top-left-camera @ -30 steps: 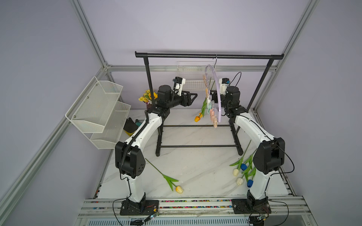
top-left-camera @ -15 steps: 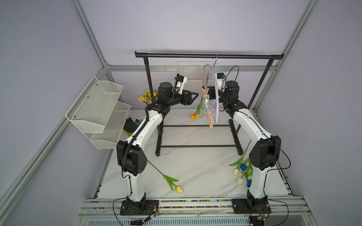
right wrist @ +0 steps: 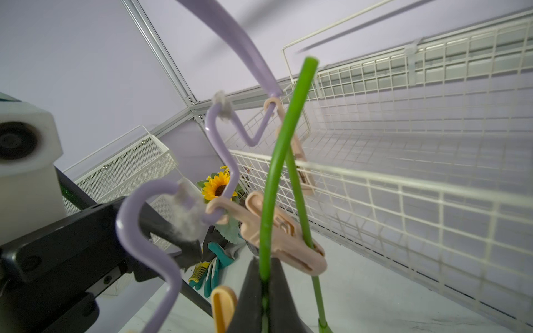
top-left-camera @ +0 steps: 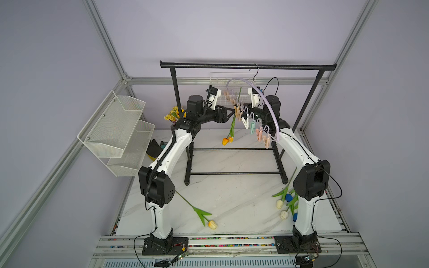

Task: Dry the flowers on a clothes hanger
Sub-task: Open the clamp at the hanger.

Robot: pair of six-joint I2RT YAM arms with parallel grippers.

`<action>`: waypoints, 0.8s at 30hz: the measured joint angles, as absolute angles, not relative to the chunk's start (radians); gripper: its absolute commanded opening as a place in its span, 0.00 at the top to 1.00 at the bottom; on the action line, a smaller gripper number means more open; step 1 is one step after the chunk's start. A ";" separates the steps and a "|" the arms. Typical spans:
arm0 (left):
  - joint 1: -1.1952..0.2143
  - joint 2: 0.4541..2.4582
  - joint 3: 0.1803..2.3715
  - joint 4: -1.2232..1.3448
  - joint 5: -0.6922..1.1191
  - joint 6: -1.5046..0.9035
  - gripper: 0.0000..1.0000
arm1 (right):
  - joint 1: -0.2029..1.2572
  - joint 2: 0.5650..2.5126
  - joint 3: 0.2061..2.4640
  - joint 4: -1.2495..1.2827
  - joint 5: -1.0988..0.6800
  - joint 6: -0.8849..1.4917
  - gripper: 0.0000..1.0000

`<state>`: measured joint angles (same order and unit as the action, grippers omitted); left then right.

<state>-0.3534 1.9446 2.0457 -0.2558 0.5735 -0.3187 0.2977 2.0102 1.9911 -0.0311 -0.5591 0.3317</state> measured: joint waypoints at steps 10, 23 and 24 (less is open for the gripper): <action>-0.353 1.983 2.091 -0.271 0.573 -0.332 0.30 | 0.299 2.010 1.978 -0.027 -0.596 0.336 1.00; -0.356 2.023 2.161 -0.268 0.592 -0.366 0.37 | 0.299 2.014 1.989 -0.025 -0.632 0.344 1.00; -0.356 2.027 2.164 -0.268 0.593 -0.367 0.37 | 0.299 2.016 1.993 -0.025 -0.635 0.347 1.00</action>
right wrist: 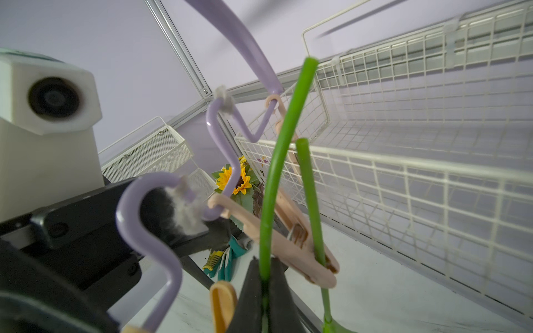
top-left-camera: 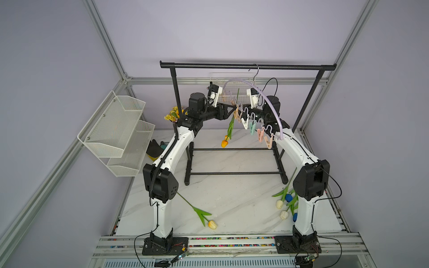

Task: Dry the flowers on a clothes hanger
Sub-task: Open the clamp at the hanger.

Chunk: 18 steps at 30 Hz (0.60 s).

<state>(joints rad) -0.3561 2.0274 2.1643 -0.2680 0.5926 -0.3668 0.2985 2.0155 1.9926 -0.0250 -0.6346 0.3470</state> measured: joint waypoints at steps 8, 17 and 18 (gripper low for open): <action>-0.372 2.050 2.169 -0.272 0.593 -0.367 0.38 | 0.299 2.016 2.005 -0.027 -0.646 0.356 1.00; -0.383 2.052 2.213 -0.274 0.591 -0.366 0.39 | 0.299 2.016 2.012 -0.030 -0.646 0.358 1.00; -0.383 2.053 2.217 -0.274 0.591 -0.367 0.39 | 0.299 2.016 2.011 -0.030 -0.646 0.358 1.00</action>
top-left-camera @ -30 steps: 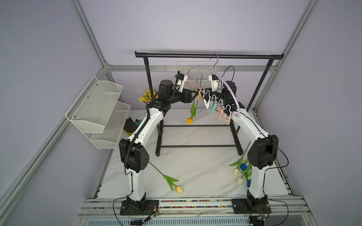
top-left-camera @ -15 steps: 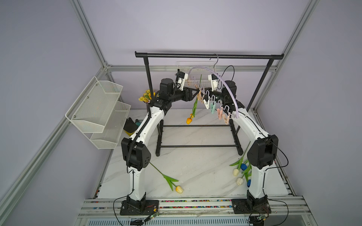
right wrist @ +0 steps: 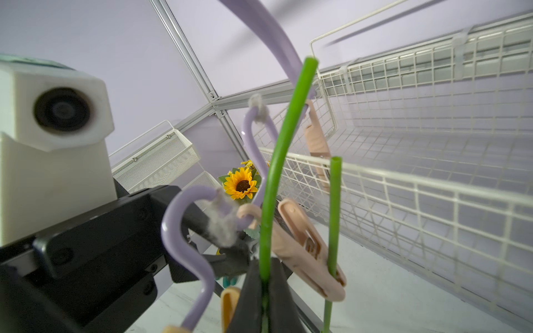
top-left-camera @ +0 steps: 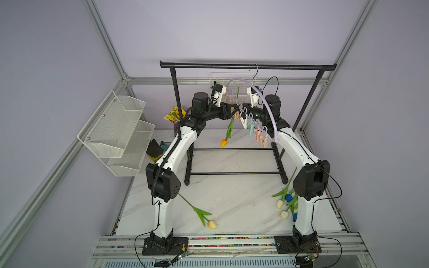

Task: Dry the flowers on a clothes hanger
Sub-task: Open the clamp at the hanger.

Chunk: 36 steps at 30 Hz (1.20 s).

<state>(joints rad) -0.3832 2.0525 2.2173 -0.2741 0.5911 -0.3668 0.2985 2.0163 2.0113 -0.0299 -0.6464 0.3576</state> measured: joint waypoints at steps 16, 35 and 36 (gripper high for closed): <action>-0.398 2.102 2.248 -0.308 0.573 -0.363 0.48 | 0.299 2.016 2.012 -0.031 -0.648 0.358 1.00; -0.403 2.104 2.263 -0.327 0.559 -0.352 0.49 | 0.299 2.016 2.011 -0.040 -0.653 0.358 1.00; -0.403 2.104 2.263 -0.327 0.558 -0.352 0.49 | 0.299 2.016 2.011 -0.041 -0.653 0.357 1.00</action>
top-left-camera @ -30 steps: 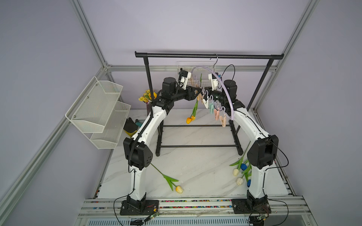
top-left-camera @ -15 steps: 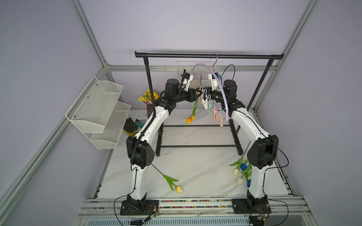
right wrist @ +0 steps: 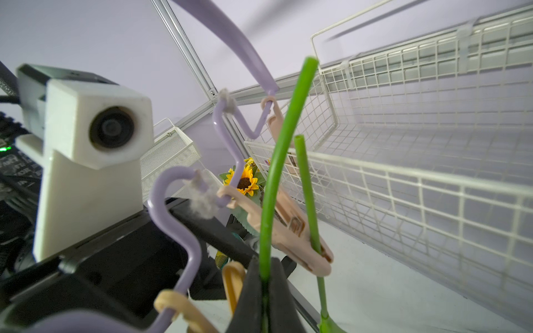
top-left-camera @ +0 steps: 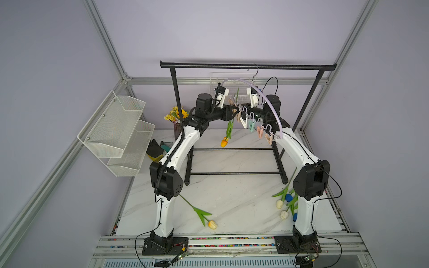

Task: Dry the flowers on a clothes hanger
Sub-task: Open the clamp at the hanger.

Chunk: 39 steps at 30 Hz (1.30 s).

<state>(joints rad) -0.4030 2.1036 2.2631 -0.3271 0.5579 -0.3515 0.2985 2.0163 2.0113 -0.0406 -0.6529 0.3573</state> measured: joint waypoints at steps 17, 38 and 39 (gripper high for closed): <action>-0.405 2.104 2.274 -0.336 0.521 -0.352 0.68 | 0.297 2.014 2.011 -0.052 -0.651 0.350 1.00; -0.416 2.104 2.277 -0.328 0.530 -0.379 0.78 | 0.288 1.855 1.580 0.130 -0.537 0.630 1.00; -0.416 2.104 2.277 -0.324 0.530 -0.382 0.78 | 0.288 1.849 1.549 0.161 -0.540 0.655 1.00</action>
<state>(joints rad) -0.4160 2.1036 2.2768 -0.3244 0.5297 -0.3824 0.2878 1.8488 1.5486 0.1612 -0.5404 0.6552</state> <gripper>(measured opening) 0.291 0.066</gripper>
